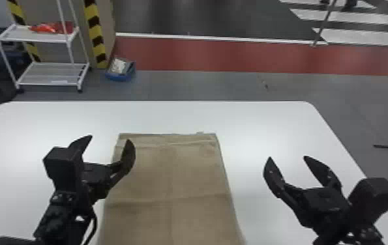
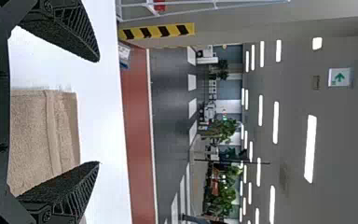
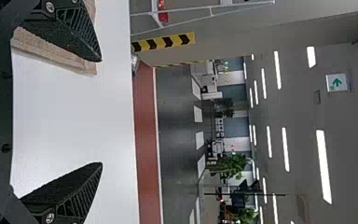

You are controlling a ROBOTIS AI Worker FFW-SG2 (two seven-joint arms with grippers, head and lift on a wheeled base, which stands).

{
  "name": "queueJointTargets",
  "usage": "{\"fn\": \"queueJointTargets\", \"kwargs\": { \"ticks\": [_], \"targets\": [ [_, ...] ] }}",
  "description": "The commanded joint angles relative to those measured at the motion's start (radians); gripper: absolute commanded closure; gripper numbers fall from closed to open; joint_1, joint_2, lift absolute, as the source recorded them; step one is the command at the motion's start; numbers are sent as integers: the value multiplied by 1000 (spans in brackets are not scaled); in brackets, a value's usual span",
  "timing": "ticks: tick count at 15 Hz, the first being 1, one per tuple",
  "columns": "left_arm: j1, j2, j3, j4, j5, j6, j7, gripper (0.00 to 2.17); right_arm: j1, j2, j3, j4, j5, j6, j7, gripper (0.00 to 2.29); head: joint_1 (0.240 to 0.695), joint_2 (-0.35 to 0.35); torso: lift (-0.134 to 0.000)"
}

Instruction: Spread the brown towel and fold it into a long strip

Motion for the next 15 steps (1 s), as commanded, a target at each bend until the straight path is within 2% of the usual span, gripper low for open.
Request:
{"fn": "queueJointTargets", "kwargs": {
  "ticks": [1, 5, 8, 10, 15],
  "targets": [
    [-87, -2, 18, 92, 30, 70, -27, 154, -25, -18, 15, 31, -3, 2, 0, 87, 695, -95, -117],
    [-208, -2, 27, 207, 40, 193, -73, 211, -73, -53, 58, 81, -5, 14, 0, 87, 695, -67, -117],
    [-225, -2, 52, 250, 38, 196, -76, 215, -93, -79, 89, 97, -12, 23, 0, 87, 695, -47, -117],
    [-225, -5, 64, 268, 41, 214, -101, 218, -94, -82, 91, 97, -14, 26, 0, 87, 695, -22, -117],
    [-224, -14, 65, 274, 72, 217, -141, 296, -122, -82, 101, 125, -11, 29, 0, 87, 695, -20, -117]
  ]
}}
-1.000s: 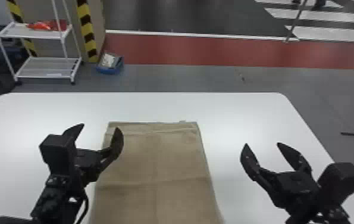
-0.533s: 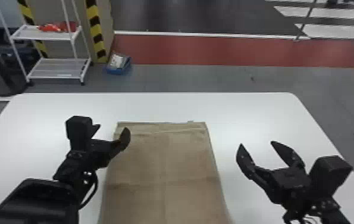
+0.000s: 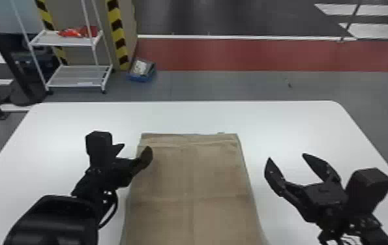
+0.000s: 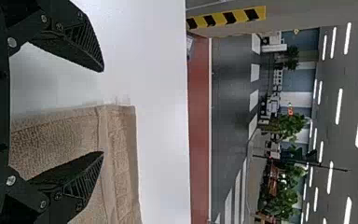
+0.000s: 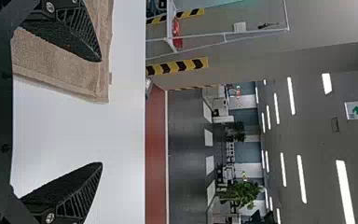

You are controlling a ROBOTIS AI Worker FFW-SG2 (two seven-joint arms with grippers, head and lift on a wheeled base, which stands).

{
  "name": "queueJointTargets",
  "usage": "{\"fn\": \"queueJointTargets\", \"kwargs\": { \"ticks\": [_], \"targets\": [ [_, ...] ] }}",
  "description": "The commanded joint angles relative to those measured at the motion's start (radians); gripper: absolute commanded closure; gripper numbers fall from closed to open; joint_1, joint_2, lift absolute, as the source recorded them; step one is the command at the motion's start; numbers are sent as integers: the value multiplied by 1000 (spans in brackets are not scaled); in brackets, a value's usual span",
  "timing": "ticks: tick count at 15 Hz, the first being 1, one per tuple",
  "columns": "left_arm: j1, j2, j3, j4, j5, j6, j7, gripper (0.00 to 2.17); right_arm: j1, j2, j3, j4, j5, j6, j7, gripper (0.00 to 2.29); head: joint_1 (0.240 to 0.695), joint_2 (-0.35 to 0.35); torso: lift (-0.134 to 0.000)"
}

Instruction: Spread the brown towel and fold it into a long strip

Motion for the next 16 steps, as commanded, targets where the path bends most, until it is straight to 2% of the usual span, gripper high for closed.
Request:
{"fn": "queueJointTargets", "kwargs": {
  "ticks": [1, 12, 15, 16],
  "targets": [
    [0, -4, -4, -1, 13, 1, -17, 299, -23, 2, 8, 25, 1, 3, 0, 87, 695, -21, -117],
    [0, -10, -26, -2, -43, 102, -17, 424, -34, 2, 24, 22, 3, 15, 0, 87, 695, -26, -117],
    [0, -11, -31, -10, -43, 93, -6, 755, -37, -2, 24, 21, 3, 33, 0, 87, 695, -26, -117],
    [0, -11, -32, -10, -43, 87, -5, 1069, -40, -6, 24, 21, 1, 40, 0, 87, 695, -26, -117]
  ]
}}
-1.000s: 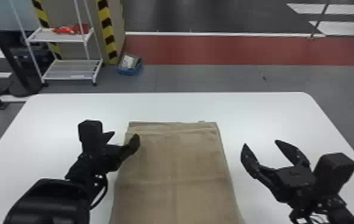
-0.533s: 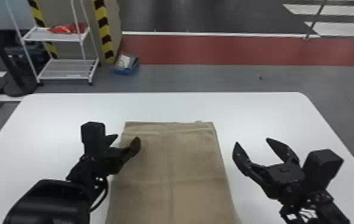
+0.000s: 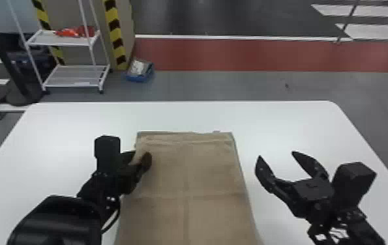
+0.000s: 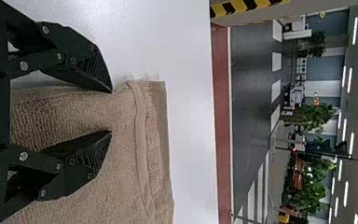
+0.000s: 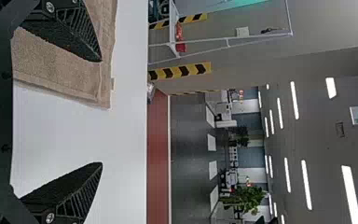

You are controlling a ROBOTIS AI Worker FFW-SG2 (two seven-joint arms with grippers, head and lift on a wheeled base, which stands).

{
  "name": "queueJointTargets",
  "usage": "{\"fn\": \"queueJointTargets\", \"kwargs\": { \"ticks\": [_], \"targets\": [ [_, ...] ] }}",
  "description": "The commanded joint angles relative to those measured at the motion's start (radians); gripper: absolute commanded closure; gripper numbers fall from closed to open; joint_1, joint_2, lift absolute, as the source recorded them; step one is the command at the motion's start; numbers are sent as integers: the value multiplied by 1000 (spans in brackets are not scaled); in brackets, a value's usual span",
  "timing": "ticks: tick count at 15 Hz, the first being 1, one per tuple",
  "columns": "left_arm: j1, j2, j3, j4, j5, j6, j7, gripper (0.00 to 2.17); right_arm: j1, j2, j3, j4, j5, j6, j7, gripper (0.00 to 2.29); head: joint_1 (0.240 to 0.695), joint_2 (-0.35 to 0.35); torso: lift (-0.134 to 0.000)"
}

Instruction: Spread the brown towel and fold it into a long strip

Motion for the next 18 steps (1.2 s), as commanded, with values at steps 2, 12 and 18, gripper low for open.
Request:
{"fn": "queueJointTargets", "kwargs": {
  "ticks": [2, 12, 18],
  "targets": [
    [3, -2, -2, -12, 0, -8, 10, 1450, -5, -6, 0, 0, -5, 14, 0, 87, 695, -27, -117],
    [200, 4, -98, -394, -78, 10, 45, 1447, -3, -14, -45, -6, -31, 57, -94, 87, 695, -67, -117],
    [250, 1, -296, -423, -129, 154, 53, 1332, 12, -14, -66, -8, -71, 66, -224, 90, 695, -263, -117]
  ]
}}
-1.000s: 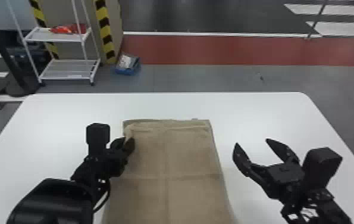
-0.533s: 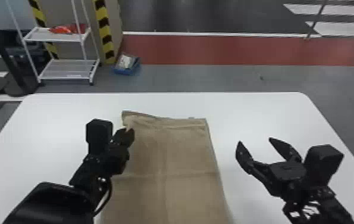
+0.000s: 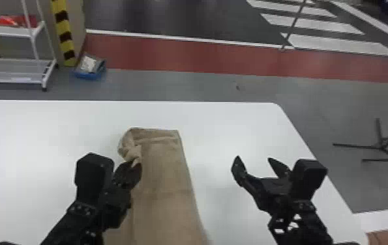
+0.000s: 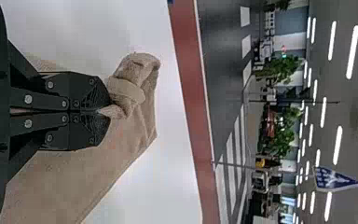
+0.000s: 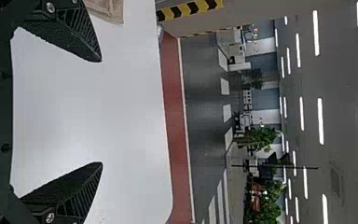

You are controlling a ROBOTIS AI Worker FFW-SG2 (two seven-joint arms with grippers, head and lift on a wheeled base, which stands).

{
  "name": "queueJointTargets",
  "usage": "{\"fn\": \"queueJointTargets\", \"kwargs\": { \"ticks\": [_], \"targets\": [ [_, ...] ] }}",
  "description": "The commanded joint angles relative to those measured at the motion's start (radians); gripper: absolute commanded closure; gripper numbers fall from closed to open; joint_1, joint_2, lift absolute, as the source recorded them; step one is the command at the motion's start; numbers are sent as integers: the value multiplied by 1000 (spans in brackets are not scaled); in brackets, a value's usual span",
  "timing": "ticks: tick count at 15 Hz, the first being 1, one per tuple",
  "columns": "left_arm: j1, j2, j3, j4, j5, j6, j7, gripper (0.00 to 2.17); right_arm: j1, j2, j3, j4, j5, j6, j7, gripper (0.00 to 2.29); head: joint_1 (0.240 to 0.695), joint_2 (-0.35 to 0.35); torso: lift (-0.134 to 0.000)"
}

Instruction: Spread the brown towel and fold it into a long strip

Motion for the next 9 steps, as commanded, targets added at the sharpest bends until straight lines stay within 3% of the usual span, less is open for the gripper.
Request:
{"fn": "queueJointTargets", "kwargs": {
  "ticks": [1, 3, 4, 5, 9],
  "targets": [
    [3, -11, -68, 46, -52, 75, 12, 1187, 2, 0, 3, 0, -3, -7, 0, 90, 695, -281, -117],
    [3, -11, -77, 80, -52, 75, 12, 927, 0, 0, 3, 0, -13, -10, 0, 90, 695, -306, -117],
    [3, -9, -74, 85, -54, 75, 12, 390, 0, 0, 3, 0, -14, -10, 0, 90, 695, -314, -117],
    [9, -5, -65, 79, -52, 75, 12, 87, 0, 2, 3, 0, -16, -10, 0, 90, 695, -319, -117],
    [61, 0, -5, -3, -46, 68, 13, 66, 0, 5, 3, 2, -20, -10, -15, 90, 695, -302, -117]
  ]
}}
